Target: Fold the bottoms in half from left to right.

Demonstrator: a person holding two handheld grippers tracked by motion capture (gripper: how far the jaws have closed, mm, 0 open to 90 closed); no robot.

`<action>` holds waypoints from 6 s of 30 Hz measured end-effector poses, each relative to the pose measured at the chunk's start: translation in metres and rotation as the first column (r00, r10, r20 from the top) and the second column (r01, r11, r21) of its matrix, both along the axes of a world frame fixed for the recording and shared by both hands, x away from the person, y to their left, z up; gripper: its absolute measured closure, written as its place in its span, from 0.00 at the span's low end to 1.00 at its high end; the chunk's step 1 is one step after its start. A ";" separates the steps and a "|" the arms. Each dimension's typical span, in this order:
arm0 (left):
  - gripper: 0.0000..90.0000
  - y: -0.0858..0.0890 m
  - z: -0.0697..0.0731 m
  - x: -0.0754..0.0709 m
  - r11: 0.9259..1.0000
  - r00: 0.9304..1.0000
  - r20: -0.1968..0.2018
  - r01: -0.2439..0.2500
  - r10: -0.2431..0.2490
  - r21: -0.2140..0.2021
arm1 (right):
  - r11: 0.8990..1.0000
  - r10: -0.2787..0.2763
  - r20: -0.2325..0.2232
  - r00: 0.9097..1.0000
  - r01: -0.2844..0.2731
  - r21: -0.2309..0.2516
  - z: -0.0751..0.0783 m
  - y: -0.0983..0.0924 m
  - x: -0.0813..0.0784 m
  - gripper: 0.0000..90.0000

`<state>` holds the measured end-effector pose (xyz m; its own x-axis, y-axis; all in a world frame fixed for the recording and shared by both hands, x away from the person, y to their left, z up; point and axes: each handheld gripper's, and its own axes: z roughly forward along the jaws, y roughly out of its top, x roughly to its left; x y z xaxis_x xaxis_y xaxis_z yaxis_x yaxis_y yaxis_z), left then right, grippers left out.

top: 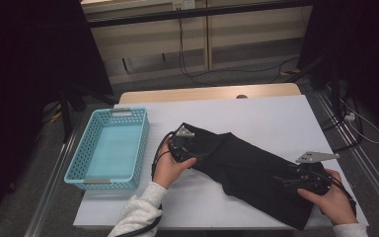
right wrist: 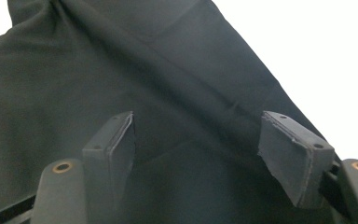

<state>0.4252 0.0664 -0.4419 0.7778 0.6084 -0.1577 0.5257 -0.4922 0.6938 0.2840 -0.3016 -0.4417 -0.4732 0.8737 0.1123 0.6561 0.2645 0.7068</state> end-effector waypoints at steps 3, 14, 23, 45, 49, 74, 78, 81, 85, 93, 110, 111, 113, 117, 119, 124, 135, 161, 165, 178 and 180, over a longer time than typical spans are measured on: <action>0.31 -0.002 -0.008 0.001 1.000 1.000 0.000 0.006 -0.006 0.013 | 1.000 0.003 -0.005 1.000 -0.003 0.003 -0.001 0.001 0.000 0.31; 0.26 -0.004 -0.008 -0.001 0.999 0.999 0.002 0.038 -0.038 0.022 | 1.000 0.010 -0.012 1.000 -0.010 -0.014 -0.004 0.002 -0.001 0.31; 0.51 0.006 -0.007 0.000 0.997 0.998 0.058 0.022 -0.026 0.070 | 1.000 -0.003 -0.009 1.000 0.003 0.002 -0.003 -0.002 -0.002 0.32; 0.92 0.034 0.033 0.034 0.989 0.992 0.001 -0.122 0.123 -0.089 | 0.999 -0.029 0.002 1.000 0.029 0.031 -0.001 -0.006 -0.005 0.32; 0.87 0.037 0.038 0.053 0.983 0.985 0.030 -0.171 0.173 -0.061 | 1.000 -0.015 0.003 1.000 0.015 0.025 -0.001 -0.002 -0.005 0.32; 0.49 0.052 -0.007 0.014 0.988 0.987 0.050 -0.155 0.154 0.003 | 1.000 0.009 0.006 1.000 -0.009 0.028 -0.002 0.001 -0.005 0.32; 0.70 0.053 -0.009 0.015 0.982 0.981 0.063 -0.185 0.182 0.035 | 1.000 0.007 0.005 1.000 -0.007 0.024 -0.002 0.002 -0.005 0.32; 0.87 0.053 -0.004 0.017 0.978 0.978 -0.001 -0.209 0.209 0.025 | 1.000 0.011 0.008 1.000 -0.011 0.027 -0.002 0.003 -0.005 0.32; 0.97 0.062 0.009 0.023 0.975 0.973 -0.060 -0.222 0.223 0.018 | 1.000 0.017 0.009 1.000 -0.017 0.025 -0.001 0.004 -0.005 0.32; 0.93 0.084 0.042 0.040 0.942 0.944 -0.034 -0.329 0.327 -0.072 | 0.998 0.048 0.019 0.999 -0.049 0.035 0.001 0.014 -0.004 0.32; 0.26 0.075 0.029 0.025 0.959 0.960 0.020 -0.279 0.280 -0.049 | 0.986 0.145 0.057 0.988 -0.149 0.072 0.001 0.097 0.007 0.43; 0.25 0.075 0.028 0.023 0.960 0.960 0.021 -0.276 0.278 -0.047 | 0.987 0.142 0.050 0.989 -0.145 0.065 0.000 0.102 0.008 0.44; 0.24 0.075 0.024 0.020 0.962 0.962 0.017 -0.270 0.271 -0.043 | 0.987 0.140 0.038 0.989 -0.143 0.074 -0.001 0.110 0.012 0.47; 0.25 0.075 0.020 0.019 0.963 0.963 0.019 -0.268 0.268 -0.026 | 0.979 0.137 0.021 0.990 -0.139 0.150 0.000 0.124 0.017 0.49; 0.24 0.075 0.021 0.017 0.961 0.961 0.017 -0.275 0.275 -0.038 | 0.978 0.170 0.017 0.985 -0.171 0.117 0.001 0.137 0.017 0.52; 0.23 0.076 0.021 0.014 0.958 0.958 0.023 -0.287 0.287 -0.023 | 0.971 0.237 0.010 0.972 -0.236 -0.028 -0.009 0.159 0.013 0.60; 0.33 0.071 0.005 0.014 0.953 0.954 0.016 -0.300 0.299 0.036 | 0.944 0.329 0.000 0.944 -0.329 -0.027 -0.002 0.152 0.000 0.95; 0.28 0.072 -0.007 0.017 0.945 0.948 0.012 -0.317 0.317 0.077 | 0.997 -0.031 0.080 0.996 0.036 -0.065 0.009 0.021 0.009 0.51; 0.28 0.071 -0.007 0.017 0.946 0.949 0.010 -0.315 0.316 0.077 | 0.990 -0.111 0.063 0.992 0.115 -0.078 0.005 -0.005 0.010 0.56; 0.26 0.070 -0.007 0.018 0.949 0.951 0.001 -0.308 0.309 0.068 | 0.984 -0.167 -0.041 0.985 0.164 -0.064 -0.007 -0.031 0.008 0.80; 0.25 0.069 -0.007 0.018 0.948 0.949 0.001 -0.314 0.315 0.055 | 0.988 -0.149 -0.053 0.987 0.147 -0.040 -0.008 -0.029 0.007 0.88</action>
<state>0.4433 0.1349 -0.4493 0.5442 0.8298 -0.1234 0.6654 -0.3374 0.6659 0.2905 -0.3302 -0.4492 -0.3323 0.9376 0.1023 0.7276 0.1859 0.6603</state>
